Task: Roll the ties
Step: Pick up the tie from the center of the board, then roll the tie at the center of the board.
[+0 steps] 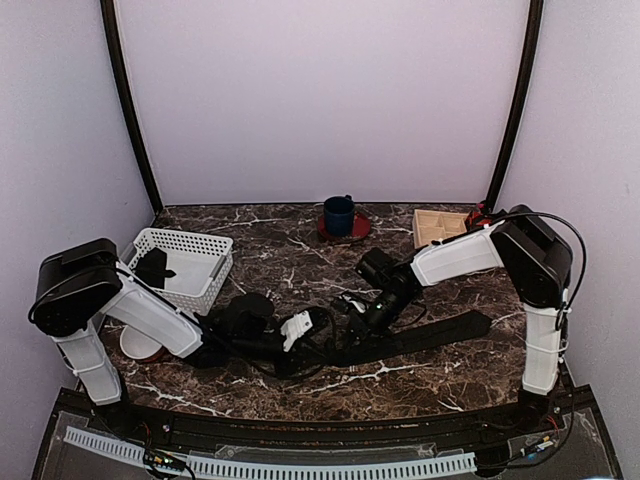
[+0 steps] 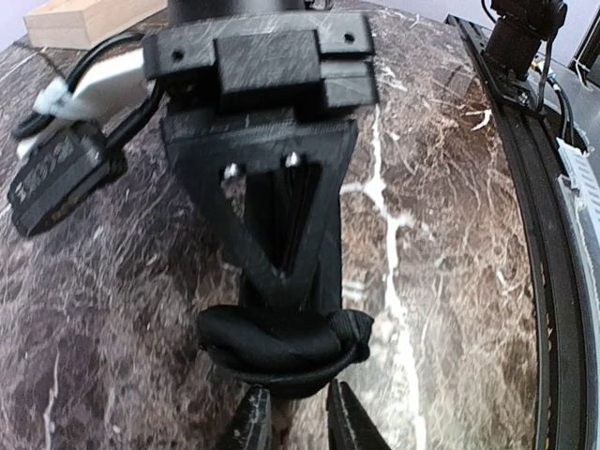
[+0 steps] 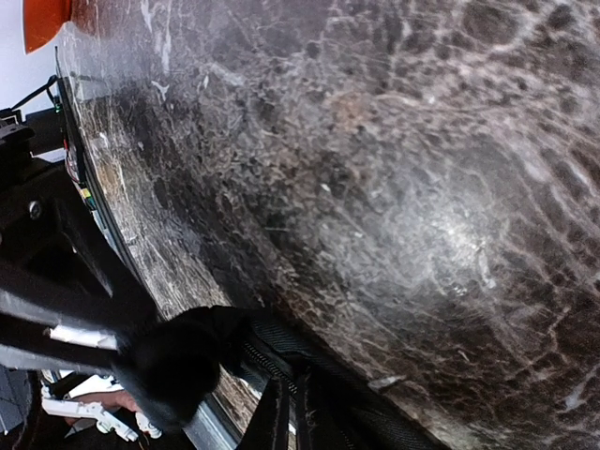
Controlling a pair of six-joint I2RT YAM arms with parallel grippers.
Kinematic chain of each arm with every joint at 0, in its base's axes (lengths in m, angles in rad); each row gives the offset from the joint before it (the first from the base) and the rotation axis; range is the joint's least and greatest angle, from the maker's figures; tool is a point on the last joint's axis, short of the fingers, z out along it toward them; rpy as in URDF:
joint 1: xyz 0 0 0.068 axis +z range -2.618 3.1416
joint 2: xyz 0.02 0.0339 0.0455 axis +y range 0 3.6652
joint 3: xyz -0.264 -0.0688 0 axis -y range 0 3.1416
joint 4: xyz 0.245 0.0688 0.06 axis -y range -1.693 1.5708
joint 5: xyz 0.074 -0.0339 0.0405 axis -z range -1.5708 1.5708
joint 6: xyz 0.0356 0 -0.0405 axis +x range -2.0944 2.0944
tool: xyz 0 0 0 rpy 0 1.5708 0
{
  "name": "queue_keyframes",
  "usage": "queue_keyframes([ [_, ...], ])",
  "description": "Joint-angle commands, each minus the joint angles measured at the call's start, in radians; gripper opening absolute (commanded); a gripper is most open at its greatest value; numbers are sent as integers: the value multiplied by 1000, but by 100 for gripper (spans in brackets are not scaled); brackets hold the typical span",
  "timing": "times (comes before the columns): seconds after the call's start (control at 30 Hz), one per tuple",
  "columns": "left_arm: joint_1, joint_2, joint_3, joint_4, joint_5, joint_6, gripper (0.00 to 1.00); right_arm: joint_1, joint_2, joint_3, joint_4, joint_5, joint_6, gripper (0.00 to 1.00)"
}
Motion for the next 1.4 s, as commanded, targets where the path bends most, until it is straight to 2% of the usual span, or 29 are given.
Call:
queue_keyframes([
  [0.0, -15, 40, 46, 22, 24, -9, 23, -3, -12, 14, -27, 17, -13, 8],
  [0.13, -18, 67, 67, 12, 22, -6, 23, -36, -67, 2, -46, 30, -4, 17],
  [0.3, -18, 68, 69, -11, 17, 0, 23, -77, -133, -19, -51, 13, 5, 35],
  [0.37, -18, 69, 68, -23, 28, 0, 23, -78, -146, -18, -48, 7, 13, 39],
  [0.47, -18, 65, 73, -57, 40, -5, 23, -81, -160, -31, -32, 17, 31, 39],
  [0.67, -18, 34, 89, -147, 40, -27, 23, -107, -245, -167, 54, 13, 129, 39],
  [0.87, -18, 50, 147, -247, 1, 27, 24, -132, -311, -173, -93, 98, 55, 41],
  [1.07, -18, 54, 233, -354, 20, 76, 24, -210, -407, -246, -141, 153, 35, 42],
  [1.13, -18, 56, 246, -362, 12, 98, 24, -231, -415, -273, -135, 151, 52, 42],
  [1.37, -18, 35, 170, -240, 7, -4, 26, -237, -461, -268, -109, 129, 106, 44],
])
